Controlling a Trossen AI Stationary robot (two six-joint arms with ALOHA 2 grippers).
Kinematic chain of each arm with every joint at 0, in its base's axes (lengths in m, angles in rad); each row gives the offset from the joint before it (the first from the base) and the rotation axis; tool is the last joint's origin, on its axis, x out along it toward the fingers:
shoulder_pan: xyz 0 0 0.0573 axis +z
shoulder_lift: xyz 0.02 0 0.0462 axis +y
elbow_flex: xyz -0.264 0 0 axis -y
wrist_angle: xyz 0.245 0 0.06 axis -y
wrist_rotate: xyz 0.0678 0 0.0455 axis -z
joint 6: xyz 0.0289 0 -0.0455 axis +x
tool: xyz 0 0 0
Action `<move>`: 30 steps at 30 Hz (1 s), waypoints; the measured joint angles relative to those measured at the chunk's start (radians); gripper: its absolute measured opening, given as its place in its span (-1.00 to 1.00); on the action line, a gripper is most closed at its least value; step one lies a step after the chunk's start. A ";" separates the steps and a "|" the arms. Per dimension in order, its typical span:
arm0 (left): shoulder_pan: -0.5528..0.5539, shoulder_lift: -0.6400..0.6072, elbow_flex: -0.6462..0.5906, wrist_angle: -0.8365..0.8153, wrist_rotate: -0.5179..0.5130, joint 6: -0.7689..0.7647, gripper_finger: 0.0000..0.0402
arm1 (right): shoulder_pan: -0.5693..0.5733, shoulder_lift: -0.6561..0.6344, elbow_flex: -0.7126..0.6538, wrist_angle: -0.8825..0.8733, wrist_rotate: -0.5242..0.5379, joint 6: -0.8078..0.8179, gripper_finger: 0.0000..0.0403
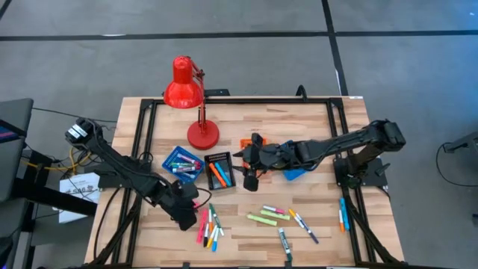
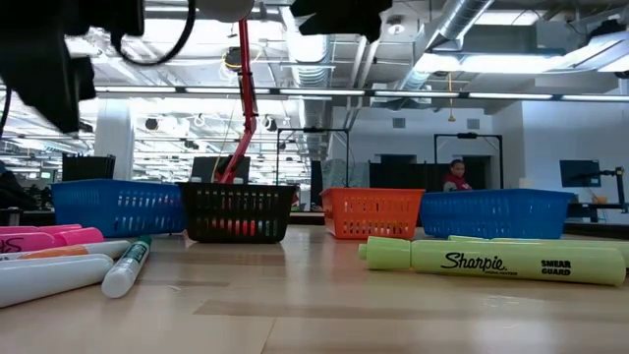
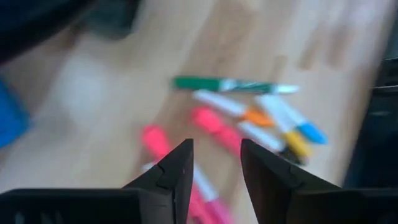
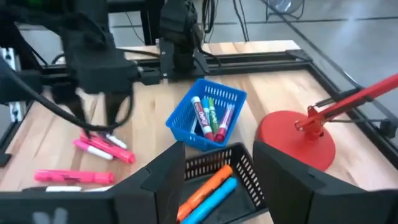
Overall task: Pick & Place Markers
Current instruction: Put the left large pink highlighter pen into the black basket
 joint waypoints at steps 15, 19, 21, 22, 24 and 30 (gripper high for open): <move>0.000 0.219 0.000 -0.014 -0.046 0.000 -0.36 | -0.047 0.000 0.000 0.044 0.001 -0.101 -0.12; 0.000 0.241 0.000 -0.014 -0.047 0.001 -0.36 | -0.058 0.000 0.000 0.043 0.000 -0.087 -0.13; 0.000 0.253 0.000 -0.014 -0.048 0.001 -0.36 | -0.058 0.000 0.000 0.042 0.001 -0.072 -0.12; 0.000 0.258 0.000 -0.013 -0.048 0.001 -0.36 | -0.058 0.000 0.000 0.042 0.001 -0.067 -0.12; 0.000 0.273 0.000 -0.013 -0.049 0.001 -0.37 | -0.057 0.000 0.000 0.042 0.000 -0.067 -0.12; -0.001 0.300 0.000 -0.012 -0.069 0.005 -0.51 | -0.048 0.000 0.000 0.042 0.000 -0.067 -0.14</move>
